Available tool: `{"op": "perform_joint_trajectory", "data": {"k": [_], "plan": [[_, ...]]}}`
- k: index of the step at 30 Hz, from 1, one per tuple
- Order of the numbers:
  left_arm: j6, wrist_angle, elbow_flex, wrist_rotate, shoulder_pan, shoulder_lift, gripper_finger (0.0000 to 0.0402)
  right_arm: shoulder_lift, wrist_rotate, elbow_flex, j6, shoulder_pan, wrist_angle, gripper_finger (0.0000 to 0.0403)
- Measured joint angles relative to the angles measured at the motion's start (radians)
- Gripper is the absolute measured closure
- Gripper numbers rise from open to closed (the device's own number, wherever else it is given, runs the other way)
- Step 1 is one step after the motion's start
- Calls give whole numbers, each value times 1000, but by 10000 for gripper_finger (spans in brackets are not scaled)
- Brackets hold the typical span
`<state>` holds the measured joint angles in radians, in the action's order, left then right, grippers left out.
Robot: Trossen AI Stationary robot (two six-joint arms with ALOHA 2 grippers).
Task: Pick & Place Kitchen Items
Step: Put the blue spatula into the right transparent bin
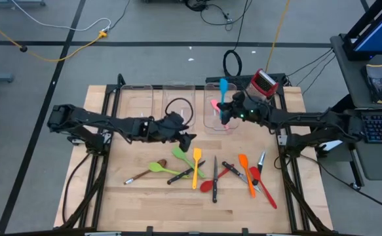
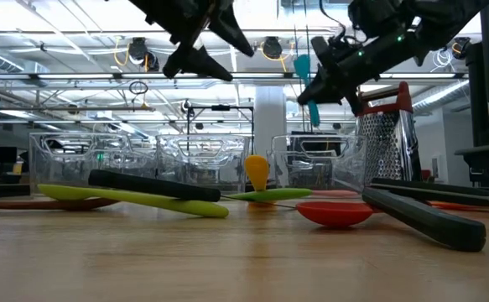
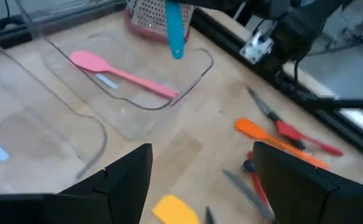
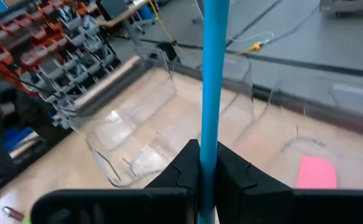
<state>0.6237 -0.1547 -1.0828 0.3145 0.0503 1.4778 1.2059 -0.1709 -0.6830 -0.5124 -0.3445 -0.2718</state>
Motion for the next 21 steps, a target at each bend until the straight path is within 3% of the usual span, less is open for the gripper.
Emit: {"op": "perform_joint_trajectory", "data": {"k": [7,15,21], "plan": [[-134,37,17,-105,-70,-64,123,64,-9,-42,-5,-11,27,390],[-143,124,209,-103,-109,-257,123,148,-11,-162,29,-11,163,390],[-160,202,337,-93,-100,-413,123,181,-10,-165,17,-31,230,390]]}}
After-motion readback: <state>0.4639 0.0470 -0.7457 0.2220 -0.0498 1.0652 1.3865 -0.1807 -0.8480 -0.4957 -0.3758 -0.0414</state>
